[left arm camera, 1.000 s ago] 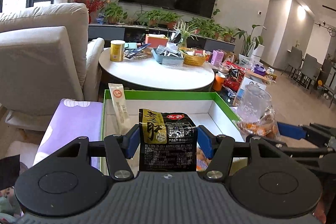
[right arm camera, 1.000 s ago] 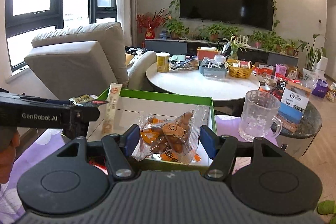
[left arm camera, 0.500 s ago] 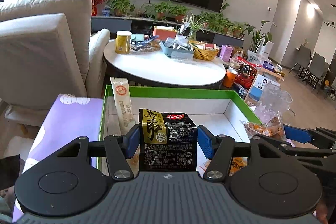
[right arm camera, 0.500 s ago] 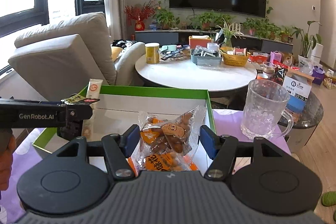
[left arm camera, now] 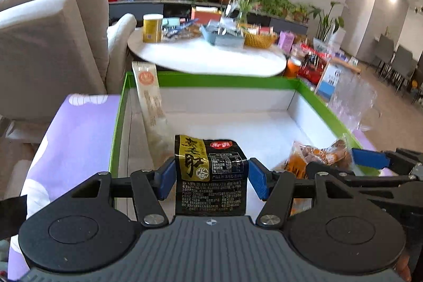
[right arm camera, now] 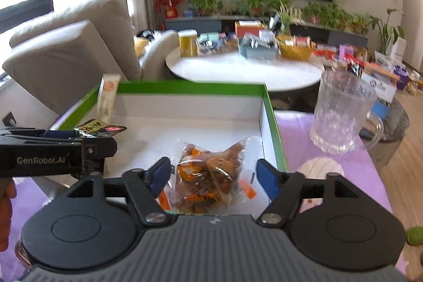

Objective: Organize snacks
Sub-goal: 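Carry both packets into the green box and open both tools, then move both tools back toward the remaining snack pile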

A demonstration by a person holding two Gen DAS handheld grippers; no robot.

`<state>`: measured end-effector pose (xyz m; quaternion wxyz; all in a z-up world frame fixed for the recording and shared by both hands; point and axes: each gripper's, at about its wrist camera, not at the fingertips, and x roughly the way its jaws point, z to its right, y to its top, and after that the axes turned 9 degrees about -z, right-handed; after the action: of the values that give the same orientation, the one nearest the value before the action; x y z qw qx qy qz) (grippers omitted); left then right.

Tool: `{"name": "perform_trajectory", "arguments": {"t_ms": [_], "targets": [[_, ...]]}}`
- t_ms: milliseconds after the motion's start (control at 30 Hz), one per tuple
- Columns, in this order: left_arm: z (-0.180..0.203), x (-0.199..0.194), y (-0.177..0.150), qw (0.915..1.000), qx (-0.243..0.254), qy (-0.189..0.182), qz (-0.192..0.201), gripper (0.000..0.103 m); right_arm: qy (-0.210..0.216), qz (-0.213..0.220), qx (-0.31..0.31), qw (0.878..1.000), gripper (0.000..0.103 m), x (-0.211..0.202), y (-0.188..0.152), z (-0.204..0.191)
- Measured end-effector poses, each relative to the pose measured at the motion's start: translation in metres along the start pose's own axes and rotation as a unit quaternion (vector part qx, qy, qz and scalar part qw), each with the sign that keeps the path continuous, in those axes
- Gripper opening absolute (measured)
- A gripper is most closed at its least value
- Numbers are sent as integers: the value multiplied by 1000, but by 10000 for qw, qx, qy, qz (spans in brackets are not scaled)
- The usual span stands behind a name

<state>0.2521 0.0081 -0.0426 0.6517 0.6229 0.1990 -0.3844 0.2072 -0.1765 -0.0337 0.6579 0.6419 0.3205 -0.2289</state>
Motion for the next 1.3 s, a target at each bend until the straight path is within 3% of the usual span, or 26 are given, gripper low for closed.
{"name": "perform_trajectory", "arguments": {"t_ms": [233, 333, 667, 900, 1300], "targets": [[2, -2, -9, 9994, 157, 198, -234, 55, 88, -135, 113, 9998, 66, -6, -6, 3], [-1, -9, -13, 9995, 16, 223, -216, 56, -50, -66, 100, 9999, 66, -14, -10, 0], [-8, -54, -27, 9991, -90, 415, -8, 58, 91, 51, 182, 9998, 66, -38, -19, 5], [-22, -84, -47, 9984, -332, 435, 103, 59, 132, 138, 139, 9997, 66, -60, -30, 2], [-32, -107, -90, 9973, -537, 482, -129, 59, 28, 180, 105, 9998, 66, -89, -55, 6]]}}
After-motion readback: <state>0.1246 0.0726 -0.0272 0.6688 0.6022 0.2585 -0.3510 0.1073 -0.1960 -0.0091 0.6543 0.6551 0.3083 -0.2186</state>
